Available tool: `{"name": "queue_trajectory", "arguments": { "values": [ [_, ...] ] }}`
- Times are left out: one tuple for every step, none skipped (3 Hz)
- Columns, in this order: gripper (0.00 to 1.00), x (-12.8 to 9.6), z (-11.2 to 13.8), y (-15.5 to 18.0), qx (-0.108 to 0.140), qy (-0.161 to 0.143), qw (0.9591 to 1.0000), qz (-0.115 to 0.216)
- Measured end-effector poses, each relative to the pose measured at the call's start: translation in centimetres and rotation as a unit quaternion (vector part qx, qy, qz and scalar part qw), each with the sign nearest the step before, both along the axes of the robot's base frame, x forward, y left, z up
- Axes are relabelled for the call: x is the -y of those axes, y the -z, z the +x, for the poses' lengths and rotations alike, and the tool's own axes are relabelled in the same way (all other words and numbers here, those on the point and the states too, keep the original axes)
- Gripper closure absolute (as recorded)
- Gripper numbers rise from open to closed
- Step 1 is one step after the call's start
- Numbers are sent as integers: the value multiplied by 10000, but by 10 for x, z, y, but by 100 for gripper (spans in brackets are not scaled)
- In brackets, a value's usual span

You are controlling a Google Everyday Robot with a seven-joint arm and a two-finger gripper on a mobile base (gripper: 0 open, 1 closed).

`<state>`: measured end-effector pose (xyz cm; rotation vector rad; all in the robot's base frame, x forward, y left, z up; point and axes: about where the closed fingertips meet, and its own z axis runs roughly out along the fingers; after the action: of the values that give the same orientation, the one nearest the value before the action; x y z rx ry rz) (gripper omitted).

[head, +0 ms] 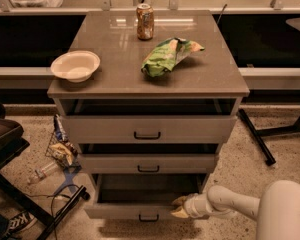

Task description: Open bottom drawer

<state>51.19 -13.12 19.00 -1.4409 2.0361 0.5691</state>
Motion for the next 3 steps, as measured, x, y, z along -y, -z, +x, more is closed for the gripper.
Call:
{"name": "queue_trajectory", "arguments": {
  "values": [
    [100, 0, -1, 1, -10, 2, 10000, 4],
    [100, 10, -23, 9, -170, 61, 9998, -119],
    [100, 8, -22, 4, -171, 62, 9998, -120]
  ]
}}
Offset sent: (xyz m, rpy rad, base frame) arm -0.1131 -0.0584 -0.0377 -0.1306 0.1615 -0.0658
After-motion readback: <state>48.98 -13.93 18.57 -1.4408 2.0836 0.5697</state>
